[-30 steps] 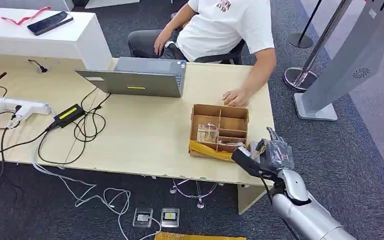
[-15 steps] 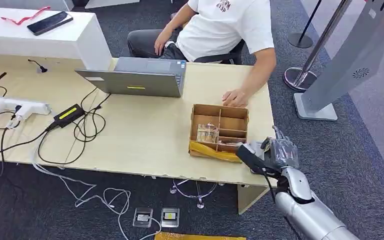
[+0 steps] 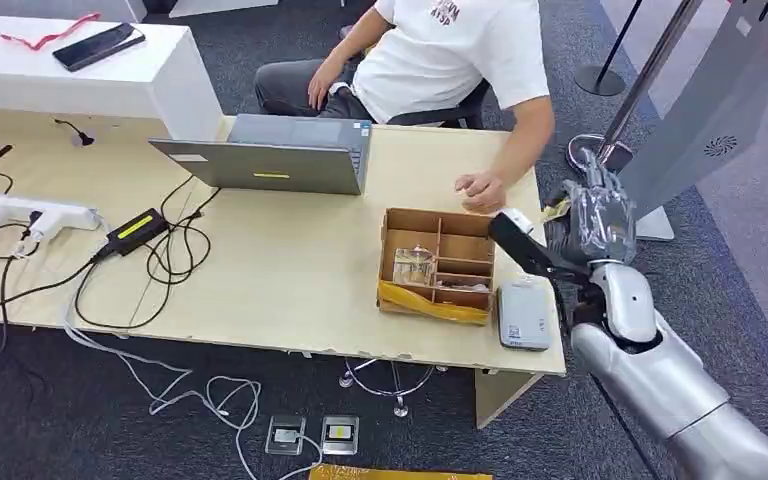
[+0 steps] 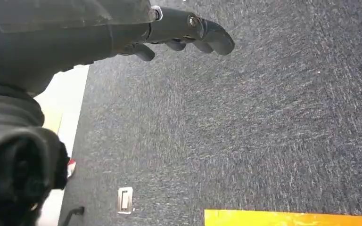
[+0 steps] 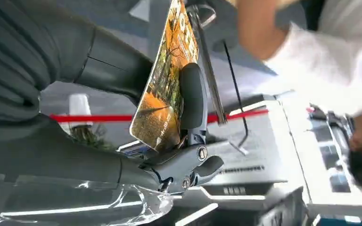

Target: Pass the card to the sensor for recognition and then transmit it.

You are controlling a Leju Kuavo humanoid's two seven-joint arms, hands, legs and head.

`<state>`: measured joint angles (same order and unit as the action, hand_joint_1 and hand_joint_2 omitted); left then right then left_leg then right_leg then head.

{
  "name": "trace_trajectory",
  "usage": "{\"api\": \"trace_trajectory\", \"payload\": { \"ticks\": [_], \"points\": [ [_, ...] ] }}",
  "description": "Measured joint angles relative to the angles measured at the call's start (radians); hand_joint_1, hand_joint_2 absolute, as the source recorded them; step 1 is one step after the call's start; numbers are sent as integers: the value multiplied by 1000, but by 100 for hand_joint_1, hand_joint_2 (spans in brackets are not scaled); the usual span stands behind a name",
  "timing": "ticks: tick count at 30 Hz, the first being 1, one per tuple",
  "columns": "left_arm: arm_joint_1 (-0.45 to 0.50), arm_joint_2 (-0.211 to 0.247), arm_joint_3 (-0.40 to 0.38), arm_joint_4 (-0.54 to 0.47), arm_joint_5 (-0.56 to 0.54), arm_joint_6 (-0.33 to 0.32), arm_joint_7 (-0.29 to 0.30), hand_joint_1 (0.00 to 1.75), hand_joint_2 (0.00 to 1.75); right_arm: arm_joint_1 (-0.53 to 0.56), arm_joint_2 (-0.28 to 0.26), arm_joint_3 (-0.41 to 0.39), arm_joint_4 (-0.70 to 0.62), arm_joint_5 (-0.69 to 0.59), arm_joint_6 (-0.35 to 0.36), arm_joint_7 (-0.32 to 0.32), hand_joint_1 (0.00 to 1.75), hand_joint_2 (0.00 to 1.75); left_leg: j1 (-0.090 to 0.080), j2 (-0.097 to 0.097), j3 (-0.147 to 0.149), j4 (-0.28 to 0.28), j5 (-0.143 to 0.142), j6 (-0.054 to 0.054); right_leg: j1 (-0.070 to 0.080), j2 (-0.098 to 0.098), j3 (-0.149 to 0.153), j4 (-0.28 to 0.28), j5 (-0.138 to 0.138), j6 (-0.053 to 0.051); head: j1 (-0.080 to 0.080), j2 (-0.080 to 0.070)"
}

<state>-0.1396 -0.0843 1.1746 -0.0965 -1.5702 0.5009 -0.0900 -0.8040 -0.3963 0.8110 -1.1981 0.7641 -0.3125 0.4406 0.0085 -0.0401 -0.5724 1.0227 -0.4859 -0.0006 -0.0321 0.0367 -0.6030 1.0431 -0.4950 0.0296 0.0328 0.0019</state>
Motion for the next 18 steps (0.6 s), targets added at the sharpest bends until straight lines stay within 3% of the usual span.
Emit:
{"api": "trace_trajectory", "payload": {
  "ticks": [8, 18],
  "points": [
    [0, 0, -32, 0, 0, -5, -7, 0, 0, -179, 2, 13, -72, 33, 125, 19, 175, 175, 0, 0, -1, 0, 0, 0, 0, 0, 0, 0, 0, 0, 1, 0],
    [-3, 0, -64, 0, 0, -5, -7, 0, 0, -268, 89, 99, 34, 39, 176, -23, 175, 175, 1, 0, -1, 0, 0, 0, 1, 0, 0, 0, 0, 0, 0, 0]
  ]
}}
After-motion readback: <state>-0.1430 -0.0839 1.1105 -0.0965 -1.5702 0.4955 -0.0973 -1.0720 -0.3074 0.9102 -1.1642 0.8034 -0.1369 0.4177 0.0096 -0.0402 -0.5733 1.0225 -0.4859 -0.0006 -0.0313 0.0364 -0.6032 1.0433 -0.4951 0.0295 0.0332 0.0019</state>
